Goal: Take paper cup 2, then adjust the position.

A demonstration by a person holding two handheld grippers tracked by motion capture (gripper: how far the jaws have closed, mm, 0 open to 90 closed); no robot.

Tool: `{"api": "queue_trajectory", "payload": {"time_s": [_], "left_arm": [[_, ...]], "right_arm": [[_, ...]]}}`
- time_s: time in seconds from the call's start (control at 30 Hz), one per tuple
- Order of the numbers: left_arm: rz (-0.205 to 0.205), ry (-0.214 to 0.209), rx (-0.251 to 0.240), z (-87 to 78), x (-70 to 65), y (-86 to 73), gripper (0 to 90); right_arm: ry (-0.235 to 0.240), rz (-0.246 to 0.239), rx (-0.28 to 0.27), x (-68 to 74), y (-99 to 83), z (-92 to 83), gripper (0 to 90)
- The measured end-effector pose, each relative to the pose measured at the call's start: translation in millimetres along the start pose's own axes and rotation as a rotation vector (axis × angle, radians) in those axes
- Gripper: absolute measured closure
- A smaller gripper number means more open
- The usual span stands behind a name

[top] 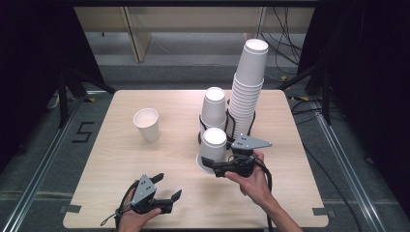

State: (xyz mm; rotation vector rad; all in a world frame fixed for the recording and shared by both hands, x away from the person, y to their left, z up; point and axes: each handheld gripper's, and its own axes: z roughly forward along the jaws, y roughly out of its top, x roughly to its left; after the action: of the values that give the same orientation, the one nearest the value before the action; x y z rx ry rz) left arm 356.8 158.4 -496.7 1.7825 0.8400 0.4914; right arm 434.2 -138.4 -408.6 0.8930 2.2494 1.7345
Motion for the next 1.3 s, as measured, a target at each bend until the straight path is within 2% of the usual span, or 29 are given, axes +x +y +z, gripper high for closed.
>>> {"api": "queue_trajectory", "payload": {"time_s": [0.03,0.07,0.13,0.17,0.2,0.37,0.43,0.47,0.63,0.67,0.7,0.73,0.8,1.07,1.1,1.17,1.23,1.3], "left_arm": [[-0.001,0.000,-0.002,0.0,-0.2,0.1,14.4],[0.001,0.001,0.001,-0.3,-0.5,0.4,14.4],[0.000,0.000,0.001,-0.2,-1.1,0.4,14.4],[0.000,-0.001,0.003,0.0,-1.2,0.5,14.4],[0.000,0.003,0.007,-0.3,-1.4,0.7,14.4],[-0.003,-0.004,-0.007,0.5,0.5,0.6,14.4],[-0.008,0.000,-0.002,-0.2,1.2,0.9,14.4],[-0.010,0.003,-0.002,-0.4,1.5,0.8,14.4],[-0.013,0.006,-0.003,-1.8,1.4,0.8,14.4],[-0.014,0.001,-0.011,-1.2,1.7,0.7,14.4],[-0.015,0.007,-0.007,-1.2,1.6,1.0,14.4],[-0.016,0.010,-0.001,-1.4,1.5,1.4,14.4],[-0.017,0.011,-0.002,-1.3,1.6,1.2,14.4],[-0.024,0.001,-0.030,-3.5,2.1,0.9,14.4],[-0.022,0.012,-0.019,-5.1,1.6,1.4,14.4],[-0.029,0.006,-0.033,-4.7,1.2,2.6,14.4],[-0.029,-0.005,-0.053,-3.0,0.6,3.4,14.4],[-0.023,-0.010,-0.054,-2.3,-1.2,3.8,14.4]], "right_arm": [[0.004,-0.021,0.000,0.0,-0.7,2.4,16.3],[0.005,-0.005,0.009,1.8,-1.9,3.7,16.4],[0.015,-0.015,0.011,3.3,-4.3,8.3,16.3],[0.015,0.002,0.024,5.4,-5.4,9.3,16.4],[0.017,-0.018,0.024,4.9,-6.6,11.6,16.4],[0.035,-0.027,0.044,6.0,-10.7,19.8,16.3],[0.033,0.005,0.052,8.4,-13.1,21.9,16.4],[0.038,-0.021,0.049,6.4,-13.9,24.3,16.3],[0.034,-0.026,0.054,6.7,-16.6,29.8,16.3],[0.044,-0.021,0.053,6.9,-17.1,31.4,16.4],[0.037,0.003,0.061,9.1,-17.6,31.4,16.4],[0.037,-0.019,0.056,8.3,-17.9,33.0,16.4],[0.041,-0.024,0.064,9.9,-18.3,34.8,16.4],[0.051,-0.003,0.068,15.2,-18.1,40.1,16.4],[0.048,-0.024,0.062,14.9,-17.8,41.1,16.4],[0.053,-0.001,0.063,18.3,-17.7,41.9,16.3],[0.056,-0.036,0.056,18.5,-16.7,43.8,16.4],[0.060,-0.009,0.063,21.1,-16.7,45.5,16.4]]}}
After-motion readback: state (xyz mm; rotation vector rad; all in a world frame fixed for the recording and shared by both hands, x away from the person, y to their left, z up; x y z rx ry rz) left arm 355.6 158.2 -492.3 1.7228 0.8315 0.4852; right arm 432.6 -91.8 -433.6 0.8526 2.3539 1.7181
